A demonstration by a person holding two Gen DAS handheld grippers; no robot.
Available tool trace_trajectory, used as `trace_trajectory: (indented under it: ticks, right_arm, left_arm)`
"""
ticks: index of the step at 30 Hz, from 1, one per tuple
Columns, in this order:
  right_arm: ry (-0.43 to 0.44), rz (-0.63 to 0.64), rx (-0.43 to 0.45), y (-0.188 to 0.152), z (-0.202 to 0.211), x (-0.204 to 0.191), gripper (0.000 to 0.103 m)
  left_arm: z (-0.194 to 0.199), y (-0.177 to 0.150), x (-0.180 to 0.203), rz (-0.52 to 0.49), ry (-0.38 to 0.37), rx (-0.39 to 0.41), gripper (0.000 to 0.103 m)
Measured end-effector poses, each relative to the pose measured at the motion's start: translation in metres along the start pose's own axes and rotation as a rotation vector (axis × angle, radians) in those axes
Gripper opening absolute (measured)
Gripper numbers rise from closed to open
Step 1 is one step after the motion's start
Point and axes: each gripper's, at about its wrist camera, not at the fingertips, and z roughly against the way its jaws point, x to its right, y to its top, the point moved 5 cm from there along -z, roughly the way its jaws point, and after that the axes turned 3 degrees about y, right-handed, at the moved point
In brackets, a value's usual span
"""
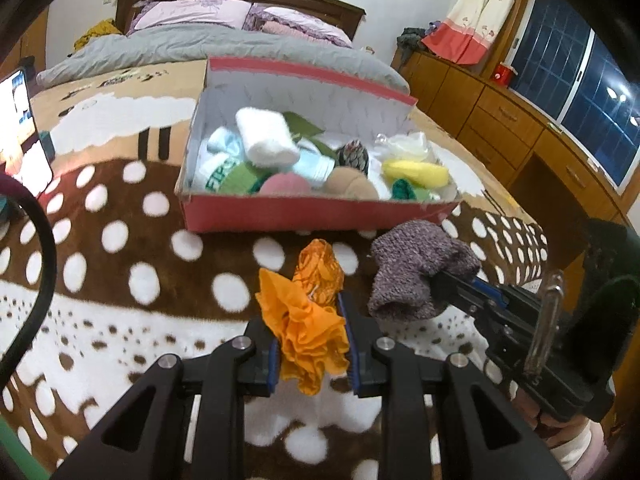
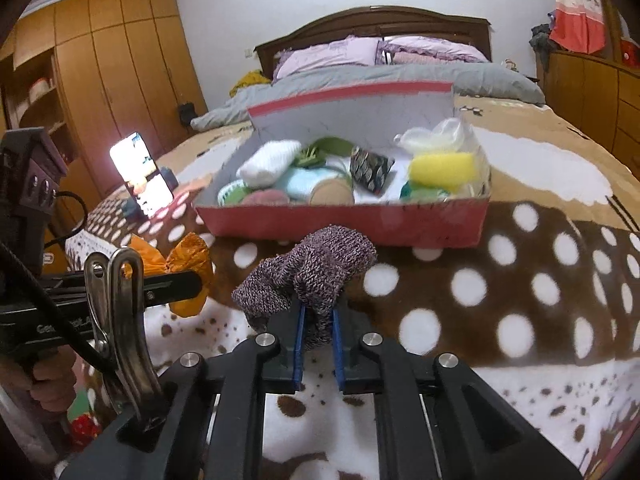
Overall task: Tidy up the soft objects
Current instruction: 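Carry the orange bow and grey sock into the shoebox and open both grippers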
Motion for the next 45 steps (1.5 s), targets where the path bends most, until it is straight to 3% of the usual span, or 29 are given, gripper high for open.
trace_trajectory:
  ticks: [11, 22, 37, 45]
  right_arm:
    - [-0.027, 0.021, 0.069, 0.030, 0.019, 0.007, 0.012]
    - [-0.051, 0.046, 0.102, 0.061, 0.011, 0.011, 0.012]
    - [-0.107, 0.003, 0.117, 0.111, -0.034, 0.052, 0.012]
    - [-0.152, -0.012, 0.075, 0.113, -0.066, 0.075, 0.012]
  left_arm:
    - [0.002, 0.042, 0.016, -0.035, -0.006, 0.052, 0.026]
    - [-0.019, 0.071, 0.033, -0.059, -0.008, 0.073, 0.025]
    - [-0.065, 0.099, 0.034, -0.050, -0.005, 0.067, 0.026]
    - [-0.093, 0.101, 0.029, -0.052, 0.023, 0.056, 0.026]
